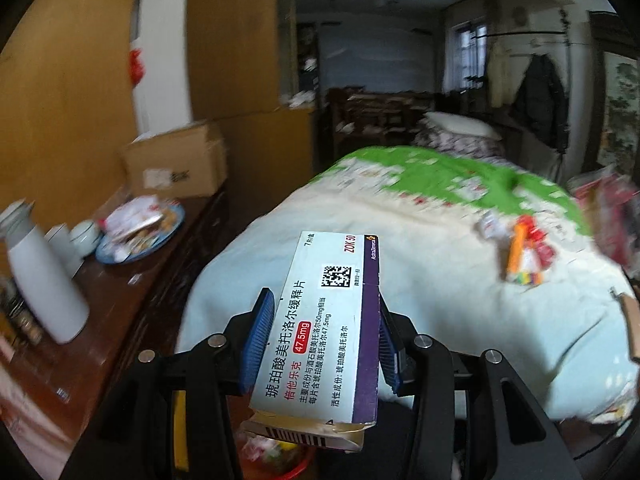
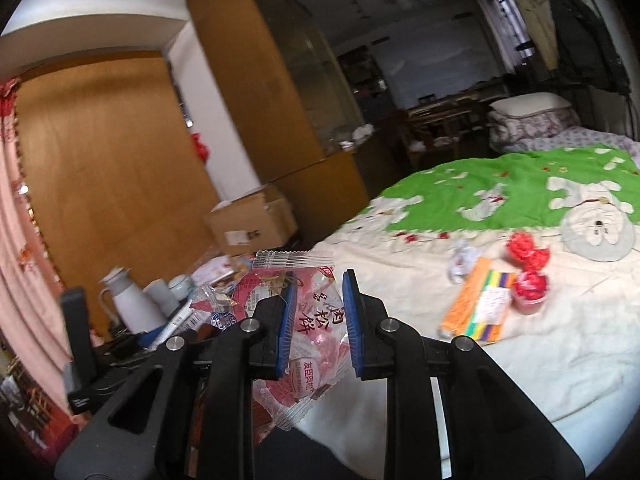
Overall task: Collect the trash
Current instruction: 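Carry box and snack bag to the red wastebasket and open both tools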
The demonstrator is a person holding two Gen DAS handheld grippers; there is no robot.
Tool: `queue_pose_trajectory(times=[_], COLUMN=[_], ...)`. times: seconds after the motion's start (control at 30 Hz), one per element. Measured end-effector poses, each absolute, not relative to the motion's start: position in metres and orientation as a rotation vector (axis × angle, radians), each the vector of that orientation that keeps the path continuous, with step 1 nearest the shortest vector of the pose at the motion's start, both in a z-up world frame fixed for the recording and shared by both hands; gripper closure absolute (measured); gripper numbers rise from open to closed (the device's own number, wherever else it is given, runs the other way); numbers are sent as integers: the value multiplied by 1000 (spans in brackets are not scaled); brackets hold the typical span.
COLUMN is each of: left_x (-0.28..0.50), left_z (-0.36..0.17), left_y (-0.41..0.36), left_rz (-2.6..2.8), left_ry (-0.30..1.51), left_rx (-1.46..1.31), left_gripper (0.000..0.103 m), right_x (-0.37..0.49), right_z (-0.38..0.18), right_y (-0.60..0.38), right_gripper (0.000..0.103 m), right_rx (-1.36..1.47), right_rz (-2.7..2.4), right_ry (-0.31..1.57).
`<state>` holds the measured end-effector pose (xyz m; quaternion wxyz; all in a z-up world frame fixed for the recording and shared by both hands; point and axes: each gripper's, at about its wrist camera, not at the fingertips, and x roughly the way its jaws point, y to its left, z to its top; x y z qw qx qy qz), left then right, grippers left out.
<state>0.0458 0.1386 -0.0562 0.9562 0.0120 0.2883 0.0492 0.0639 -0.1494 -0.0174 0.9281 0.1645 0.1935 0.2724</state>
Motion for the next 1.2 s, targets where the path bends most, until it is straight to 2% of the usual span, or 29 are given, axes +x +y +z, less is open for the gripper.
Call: queue_pose_trajectory(times=[0.13, 0.2, 0.3, 0.43, 0.6, 0.9, 0.93, 0.97, 1.03, 1.2], left_x=[47, 51, 62, 71, 65, 36, 33, 29, 24, 16], left_z=[-88, -107, -137, -162, -169, -191, -193, -195, -200, -211], left_y=[185, 204, 228, 254, 283, 341, 347, 353, 367, 388], left_rz=[141, 142, 160, 190, 291, 479, 497, 517, 540, 557], left_ry=[711, 777, 869, 931, 898, 888, 887, 887, 891, 900], left_rx=[-40, -84, -141, -199, -216, -275, -283, -295, -330, -409], left_gripper=[52, 31, 17, 13, 7, 6, 6, 6, 6, 6], right_x=[59, 60, 67, 81, 96, 103, 104, 107, 113, 113], right_z=[-21, -27, -42, -61, -82, -122, -129, -140, -156, -172], right_y=[-128, -116, -93, -63, -12, 121, 134, 149, 168, 191], right_gripper=[79, 79, 79, 79, 79, 75, 69, 58, 49, 49], right_rx=[306, 291, 272, 258, 208, -26, -53, -78, -97, -167], right_rz=[590, 604, 625, 654, 722, 906, 914, 919, 925, 906], right_ry=[424, 451, 521, 622, 737, 913, 943, 991, 1060, 1099])
